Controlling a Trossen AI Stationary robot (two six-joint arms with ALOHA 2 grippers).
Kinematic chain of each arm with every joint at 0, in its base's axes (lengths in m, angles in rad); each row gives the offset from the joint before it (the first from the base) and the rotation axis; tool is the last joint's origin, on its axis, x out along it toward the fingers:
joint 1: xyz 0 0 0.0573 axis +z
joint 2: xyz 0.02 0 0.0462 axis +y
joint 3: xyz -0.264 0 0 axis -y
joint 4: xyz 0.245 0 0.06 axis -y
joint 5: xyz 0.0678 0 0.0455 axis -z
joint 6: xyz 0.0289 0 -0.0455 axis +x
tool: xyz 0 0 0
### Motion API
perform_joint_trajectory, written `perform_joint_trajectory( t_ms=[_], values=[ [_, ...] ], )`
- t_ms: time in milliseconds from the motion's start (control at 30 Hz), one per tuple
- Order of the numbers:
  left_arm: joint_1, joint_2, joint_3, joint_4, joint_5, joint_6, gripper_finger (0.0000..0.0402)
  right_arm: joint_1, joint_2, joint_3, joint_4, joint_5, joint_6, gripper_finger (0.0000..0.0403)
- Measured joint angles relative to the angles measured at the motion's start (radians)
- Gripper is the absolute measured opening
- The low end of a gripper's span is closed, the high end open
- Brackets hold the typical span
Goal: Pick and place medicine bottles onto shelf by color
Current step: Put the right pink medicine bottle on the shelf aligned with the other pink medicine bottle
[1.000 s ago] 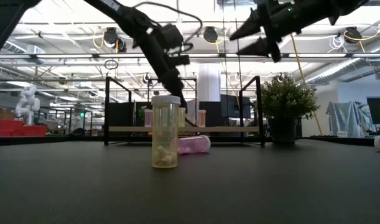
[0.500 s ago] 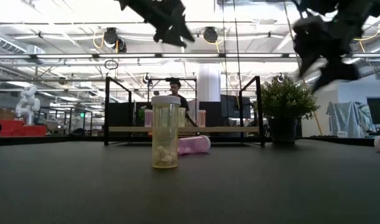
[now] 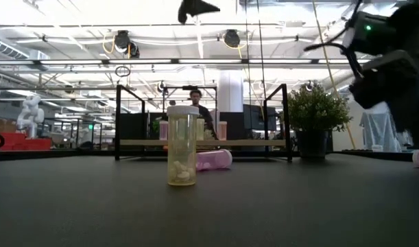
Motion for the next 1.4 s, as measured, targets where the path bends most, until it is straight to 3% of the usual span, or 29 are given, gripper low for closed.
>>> perform_joint_trajectory(
  t_ms=[167, 467, 767, 1200, 1400],
  values=[
    [-0.068, 0.005, -0.001, -0.023, 0.01, -0.033, 0.0233, 0.089, -0.006, -0.017, -0.004, 0.027, 0.01, 0.0215],
    [-0.229, 0.012, -0.001, -0.278, -0.072, -0.174, 0.0193, 0.249, -0.004, -0.007, -0.091, 0.163, 0.218, 0.0185],
    [-0.323, 0.008, -0.001, -0.257, -0.131, -0.175, 0.017, 0.318, 0.013, -0.006, -0.086, 0.199, 0.252, 0.0185],
    [-0.31, 0.006, -0.001, -0.225, -0.138, -0.076, 0.0168, 0.33, 0.023, 0.035, -0.062, 0.172, 0.24, 0.0185],
    [-0.234, 0.006, -0.001, -0.16, -0.136, -0.003, 0.0168, 0.307, 0.047, 0.127, -0.199, 0.272, 0.222, 0.0185]
  ],
)
